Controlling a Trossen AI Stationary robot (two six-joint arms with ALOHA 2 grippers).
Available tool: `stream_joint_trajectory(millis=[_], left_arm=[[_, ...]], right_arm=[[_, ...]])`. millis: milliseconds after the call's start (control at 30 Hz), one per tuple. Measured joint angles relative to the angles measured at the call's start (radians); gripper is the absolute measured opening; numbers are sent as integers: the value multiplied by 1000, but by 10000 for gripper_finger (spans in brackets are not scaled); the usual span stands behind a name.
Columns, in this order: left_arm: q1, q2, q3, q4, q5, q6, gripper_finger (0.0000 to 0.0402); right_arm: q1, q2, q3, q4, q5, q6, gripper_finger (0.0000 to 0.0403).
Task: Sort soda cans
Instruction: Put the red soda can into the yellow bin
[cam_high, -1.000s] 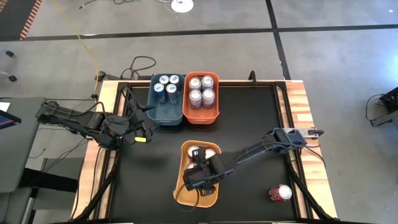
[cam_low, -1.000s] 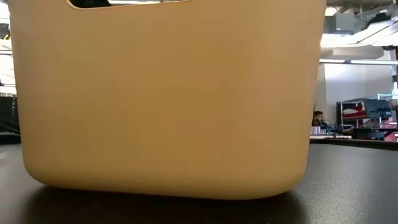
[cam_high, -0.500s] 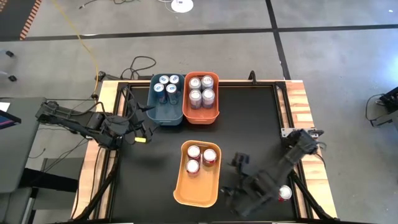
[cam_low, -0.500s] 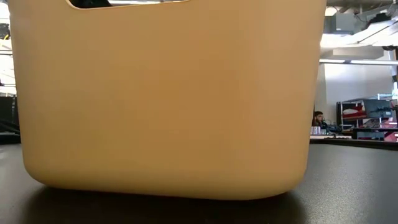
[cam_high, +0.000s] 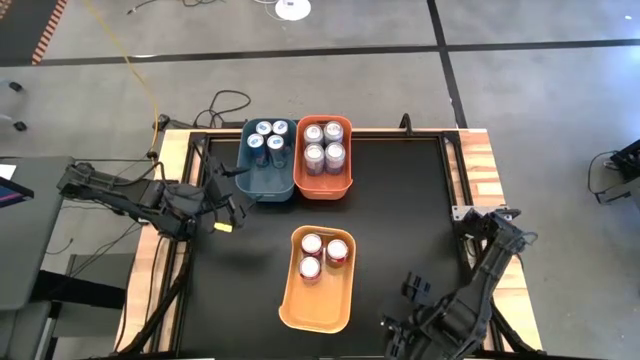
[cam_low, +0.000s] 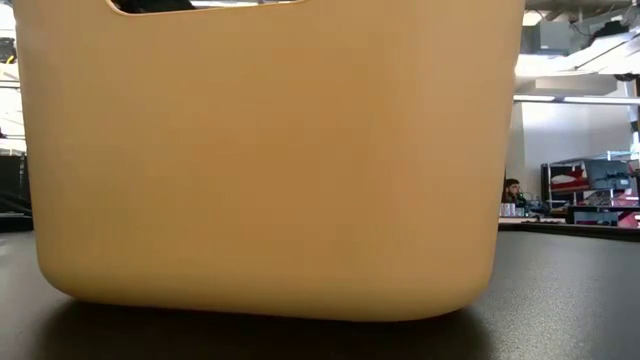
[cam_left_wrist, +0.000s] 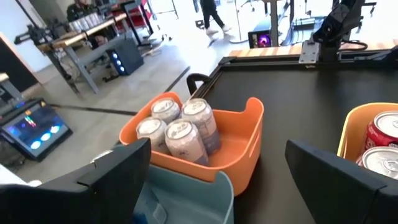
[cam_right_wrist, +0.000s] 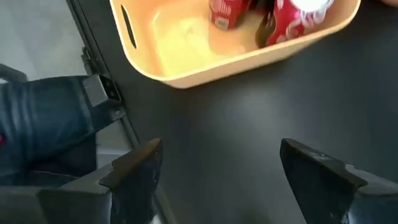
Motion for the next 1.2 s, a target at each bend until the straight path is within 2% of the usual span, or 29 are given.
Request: stream_joint_trajectory(millis=[133,300,500,800,1033,1200], left_arm=[[0,0,0,21,0,34,368],[0,0,0,23,0,50,368],[3,0,0,32,1,84,368],[53,0,0,33,38,58,368],[76,0,0,21,38,32,368],[81,0,0,21,39,24,368]], right_arm=[[-6,0,-48,0,-38,32,338],[-17,-46,-220,0,-151,69,338],[-6,-156,-395,-1,-174,176,338],[113,-323,-600,0,-293,518,338],[218,-338,-674,0,-416,688,338],[274,-338,-699,27,-433,779,338]])
